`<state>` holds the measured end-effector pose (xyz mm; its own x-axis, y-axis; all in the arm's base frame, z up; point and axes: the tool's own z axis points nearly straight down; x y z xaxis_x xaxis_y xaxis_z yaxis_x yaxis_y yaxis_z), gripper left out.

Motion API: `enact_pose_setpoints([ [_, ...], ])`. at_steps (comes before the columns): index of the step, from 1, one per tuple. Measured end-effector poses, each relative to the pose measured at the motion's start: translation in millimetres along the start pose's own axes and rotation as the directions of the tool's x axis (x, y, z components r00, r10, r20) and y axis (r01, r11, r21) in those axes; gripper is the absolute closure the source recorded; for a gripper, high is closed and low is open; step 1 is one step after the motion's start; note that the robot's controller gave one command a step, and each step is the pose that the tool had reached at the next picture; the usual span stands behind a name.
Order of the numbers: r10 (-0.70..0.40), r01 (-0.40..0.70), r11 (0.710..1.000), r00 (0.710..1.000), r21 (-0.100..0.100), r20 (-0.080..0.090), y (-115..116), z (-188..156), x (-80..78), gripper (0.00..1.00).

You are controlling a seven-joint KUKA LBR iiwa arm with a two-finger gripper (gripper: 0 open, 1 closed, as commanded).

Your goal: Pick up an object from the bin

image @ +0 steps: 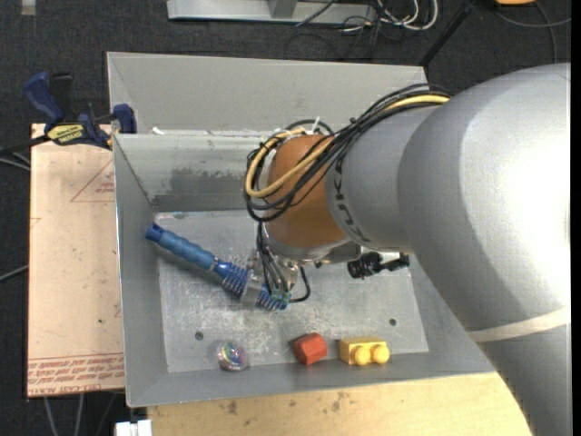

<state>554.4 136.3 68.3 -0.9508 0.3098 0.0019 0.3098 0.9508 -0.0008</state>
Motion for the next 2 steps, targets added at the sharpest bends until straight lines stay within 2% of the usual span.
enact_pose_setpoints([
  [2, -0.001, 0.001, 1.0, 1.0, -0.002, 0.002, 0, -40, -0.1, 1.0],
])
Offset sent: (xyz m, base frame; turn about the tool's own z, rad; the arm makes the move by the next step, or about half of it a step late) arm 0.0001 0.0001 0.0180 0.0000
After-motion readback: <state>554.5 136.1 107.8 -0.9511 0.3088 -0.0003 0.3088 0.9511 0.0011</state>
